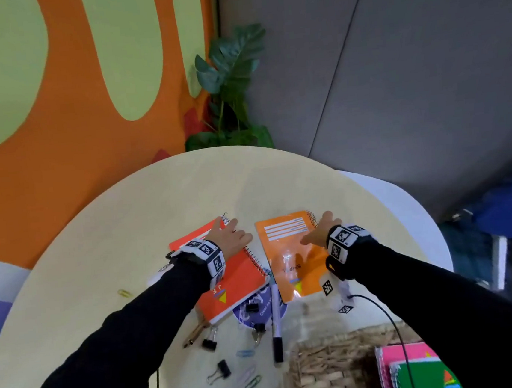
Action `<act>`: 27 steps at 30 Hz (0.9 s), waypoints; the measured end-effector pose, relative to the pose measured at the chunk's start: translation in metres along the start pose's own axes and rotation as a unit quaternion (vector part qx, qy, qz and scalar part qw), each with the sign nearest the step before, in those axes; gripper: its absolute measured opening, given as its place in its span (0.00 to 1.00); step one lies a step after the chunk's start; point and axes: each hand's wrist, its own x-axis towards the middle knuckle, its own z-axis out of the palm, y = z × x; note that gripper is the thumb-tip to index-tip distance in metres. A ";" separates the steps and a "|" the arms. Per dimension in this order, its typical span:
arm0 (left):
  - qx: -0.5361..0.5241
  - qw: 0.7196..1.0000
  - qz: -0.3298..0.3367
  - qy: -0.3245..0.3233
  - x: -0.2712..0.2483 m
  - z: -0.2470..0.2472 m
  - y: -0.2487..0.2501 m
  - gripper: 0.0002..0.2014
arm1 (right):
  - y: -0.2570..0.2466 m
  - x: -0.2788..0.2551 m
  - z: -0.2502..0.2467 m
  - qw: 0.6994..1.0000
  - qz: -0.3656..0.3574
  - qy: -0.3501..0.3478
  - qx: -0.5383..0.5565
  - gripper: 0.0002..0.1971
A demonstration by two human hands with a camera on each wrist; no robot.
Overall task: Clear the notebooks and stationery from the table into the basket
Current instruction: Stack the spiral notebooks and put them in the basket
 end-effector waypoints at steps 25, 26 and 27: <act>0.047 0.959 -0.122 0.252 -0.196 -0.118 -0.045 0.15 | 0.006 -0.048 -0.038 0.960 -0.144 -0.029 0.237 0.07; 0.034 0.949 -0.147 0.276 -0.210 -0.120 -0.045 0.15 | 0.011 -0.063 -0.054 0.954 -0.168 -0.012 0.249 0.07; 0.000 0.939 -0.177 0.296 -0.227 -0.121 -0.039 0.13 | 0.018 -0.079 -0.070 0.950 -0.200 0.016 0.239 0.08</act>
